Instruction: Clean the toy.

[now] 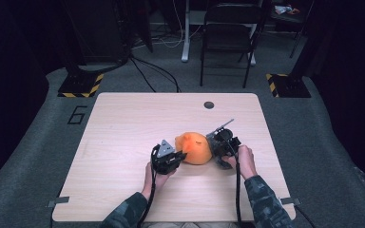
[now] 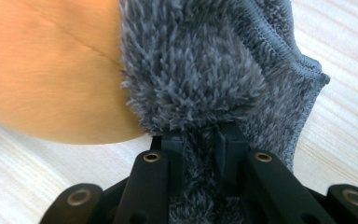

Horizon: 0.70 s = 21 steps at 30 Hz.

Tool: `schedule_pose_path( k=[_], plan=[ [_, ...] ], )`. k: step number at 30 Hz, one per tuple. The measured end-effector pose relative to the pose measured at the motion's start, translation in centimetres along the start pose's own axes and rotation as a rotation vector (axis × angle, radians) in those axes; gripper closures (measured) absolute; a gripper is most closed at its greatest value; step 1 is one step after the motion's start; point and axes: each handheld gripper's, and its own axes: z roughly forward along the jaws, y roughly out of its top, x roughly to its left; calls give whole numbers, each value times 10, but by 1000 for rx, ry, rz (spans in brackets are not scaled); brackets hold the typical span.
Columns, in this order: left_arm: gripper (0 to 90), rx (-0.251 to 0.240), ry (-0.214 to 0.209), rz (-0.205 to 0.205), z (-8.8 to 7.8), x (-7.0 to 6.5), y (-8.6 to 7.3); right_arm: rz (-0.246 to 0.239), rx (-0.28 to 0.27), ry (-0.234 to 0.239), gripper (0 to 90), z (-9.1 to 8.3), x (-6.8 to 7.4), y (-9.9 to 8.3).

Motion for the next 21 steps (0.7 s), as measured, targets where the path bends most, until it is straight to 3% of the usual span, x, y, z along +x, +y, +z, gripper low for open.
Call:
schedule_pose_path(
  k=[4,5,6,10,12,16,19,21],
  plan=[
    [815,-1,0,-11,0,0,-1,15,42,-5,765,17,-6,-5],
    [815,1,3,-1,0,1,-1,26,32,0,764,21,-7,-7],
    [814,-3,3,-6,0,2,-1,33,35,17,765,21,-9,-6],
    [813,-10,-2,-18,0,1,-1,12,50,-10,765,11,-9,-4],
    [813,-1,-8,-6,0,2,-1,23,33,-16,767,0,-11,-1],
    [813,-3,-8,-4,1,-1,-1,6,-52,-20,767,-30,-8,4],
    [813,1,-9,5,1,-1,-1,-36,-138,-17,767,-58,6,10],
    [812,-4,-4,5,1,-2,-1,-89,-185,-20,767,-74,21,14]
  ],
)
